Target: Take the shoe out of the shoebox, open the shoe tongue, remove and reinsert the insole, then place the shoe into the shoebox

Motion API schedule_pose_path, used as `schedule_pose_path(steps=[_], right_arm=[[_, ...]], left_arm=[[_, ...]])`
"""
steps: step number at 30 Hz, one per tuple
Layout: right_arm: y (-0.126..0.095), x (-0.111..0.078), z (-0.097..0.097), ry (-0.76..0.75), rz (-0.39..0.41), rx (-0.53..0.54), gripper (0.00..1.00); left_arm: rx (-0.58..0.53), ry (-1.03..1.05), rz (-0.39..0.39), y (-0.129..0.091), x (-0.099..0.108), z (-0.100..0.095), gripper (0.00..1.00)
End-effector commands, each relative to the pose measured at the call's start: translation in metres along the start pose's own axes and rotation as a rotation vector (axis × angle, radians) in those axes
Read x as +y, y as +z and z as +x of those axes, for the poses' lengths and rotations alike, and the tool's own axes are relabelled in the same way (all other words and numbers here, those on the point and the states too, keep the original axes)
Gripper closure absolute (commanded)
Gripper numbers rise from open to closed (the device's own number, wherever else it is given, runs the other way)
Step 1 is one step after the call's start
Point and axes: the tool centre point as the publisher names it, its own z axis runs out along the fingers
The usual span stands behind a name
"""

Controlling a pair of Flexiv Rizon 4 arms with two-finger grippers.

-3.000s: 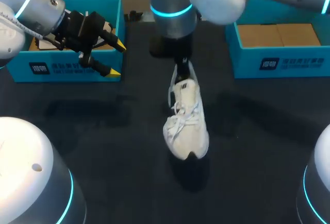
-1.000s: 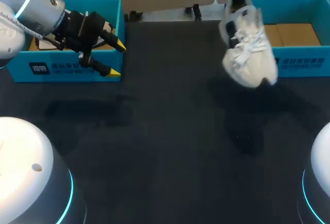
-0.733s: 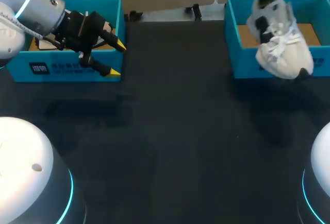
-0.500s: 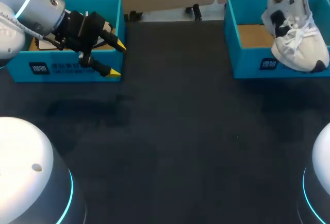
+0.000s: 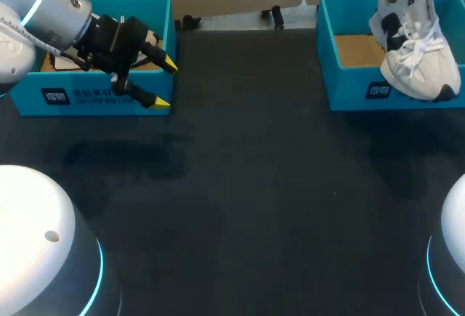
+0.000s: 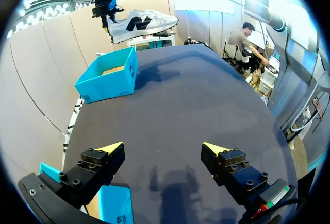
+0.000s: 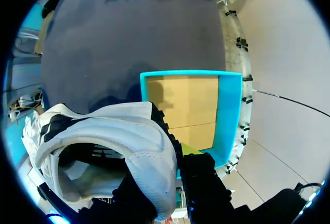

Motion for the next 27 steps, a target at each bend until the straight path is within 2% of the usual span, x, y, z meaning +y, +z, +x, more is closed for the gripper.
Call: schedule_pose_path(steps=[1,5,12,16,20,21,27], right_arm=[[-0.002,-0.001,0.000,-0.001,0.000,0.002,1.00],[-0.002,-0.001,0.000,-0.001,0.000,0.002,1.00],[0.017,-0.035,-0.011,0.077,-0.010,0.017,1.00],[0.029,-0.057,-0.019,0.106,-0.006,0.036,1.00],[0.043,-0.084,-0.026,0.109,0.031,0.045,1.00],[0.047,-0.093,-0.028,0.115,0.013,0.034,1.00],[0.066,-0.136,-0.035,0.149,0.017,0.042,1.00]], left_arm=[[-0.001,0.000,-0.002,0.000,0.000,0.001,0.00],[-0.001,0.000,-0.002,0.000,0.000,0.001,0.00],[-0.001,0.000,-0.002,0.000,0.000,0.001,0.00],[-0.001,0.000,-0.002,0.000,0.000,0.001,0.00],[-0.001,0.000,-0.002,0.000,0.000,0.001,0.00],[-0.001,0.000,-0.002,0.000,0.000,0.001,0.00],[-0.001,0.000,-0.002,0.000,0.000,0.001,0.00]])
